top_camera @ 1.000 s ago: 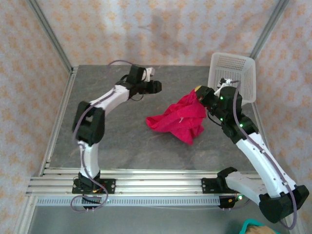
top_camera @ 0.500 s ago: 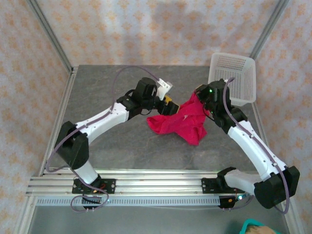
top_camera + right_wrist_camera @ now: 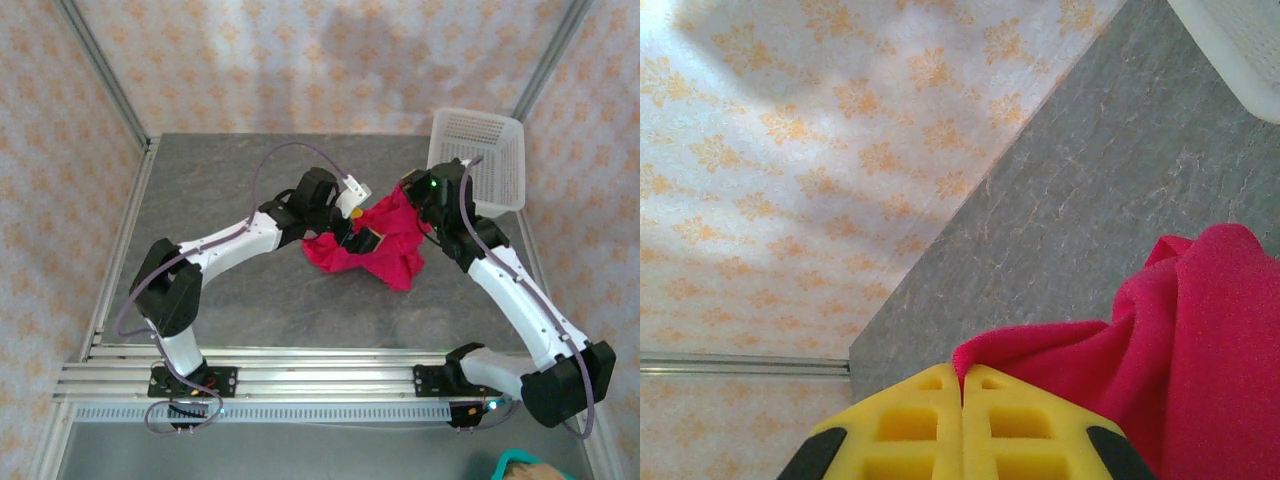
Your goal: Fold the inside-out t-shirt
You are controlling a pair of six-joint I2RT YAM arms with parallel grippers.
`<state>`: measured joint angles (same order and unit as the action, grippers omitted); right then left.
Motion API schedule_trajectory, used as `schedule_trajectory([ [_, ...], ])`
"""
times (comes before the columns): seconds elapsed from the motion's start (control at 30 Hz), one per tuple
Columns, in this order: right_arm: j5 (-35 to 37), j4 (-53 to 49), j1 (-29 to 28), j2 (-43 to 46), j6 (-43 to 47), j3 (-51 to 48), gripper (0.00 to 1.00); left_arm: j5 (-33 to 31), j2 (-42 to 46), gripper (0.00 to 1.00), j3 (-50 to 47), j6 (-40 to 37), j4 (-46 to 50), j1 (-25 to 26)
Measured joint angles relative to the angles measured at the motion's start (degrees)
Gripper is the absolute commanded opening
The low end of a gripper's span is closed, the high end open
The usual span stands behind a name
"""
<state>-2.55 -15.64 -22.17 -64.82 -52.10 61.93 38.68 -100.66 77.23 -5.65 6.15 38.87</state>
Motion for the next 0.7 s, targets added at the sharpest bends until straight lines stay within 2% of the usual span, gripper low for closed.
schedule_trajectory([
  [0.07, -0.09, 0.11, 0.11, -0.42, -0.24, 0.00, 0.00, 0.15, -0.63, 0.91, 0.81, 0.07, -0.13, 0.59],
  [0.1, -0.22, 0.17, 0.11, -0.61, -0.44, 0.00, 0.00, 0.35, -1.46, 0.75, 1.66, 0.13, -0.42, 1.07],
  [0.13, -0.22, 0.20, 0.13, -0.72, -0.57, 0.00, 0.00, 0.70, -2.32, 0.52, 2.56, 0.31, -0.44, 1.44],
  [0.17, -0.22, 0.20, 0.26, -0.81, -0.74, 0.00, 0.00, 1.53, -3.69, 0.19, 3.89, 0.63, -0.37, 1.95],
  [0.2, -0.22, 0.20, 0.42, -0.85, -0.90, 0.00, 0.00, 2.19, -4.85, 0.00, 5.20, 0.85, -0.02, 2.36],
  [0.3, -0.22, 0.22, 2.19, -1.22, -2.29, 0.11, 0.00, 3.54, -8.22, 0.00, 10.03, 0.61, 3.28, 4.02],
  [0.43, -0.48, 0.11, 7.19, -3.58, -5.20, 1.90, 0.00, 1.51, -6.97, 0.00, 10.49, -2.32, 7.43, 8.72],
  [0.57, -0.48, -0.33, 10.60, -7.43, -6.84, 7.13, 0.00, -3.48, -1.97, 0.00, 4.87, -5.46, 9.29, 15.52],
  [0.7, -0.85, -1.07, 11.82, -8.17, -7.32, 11.23, 0.00, -9.79, 2.23, 0.00, -1.92, -7.89, 10.64, 19.78],
])
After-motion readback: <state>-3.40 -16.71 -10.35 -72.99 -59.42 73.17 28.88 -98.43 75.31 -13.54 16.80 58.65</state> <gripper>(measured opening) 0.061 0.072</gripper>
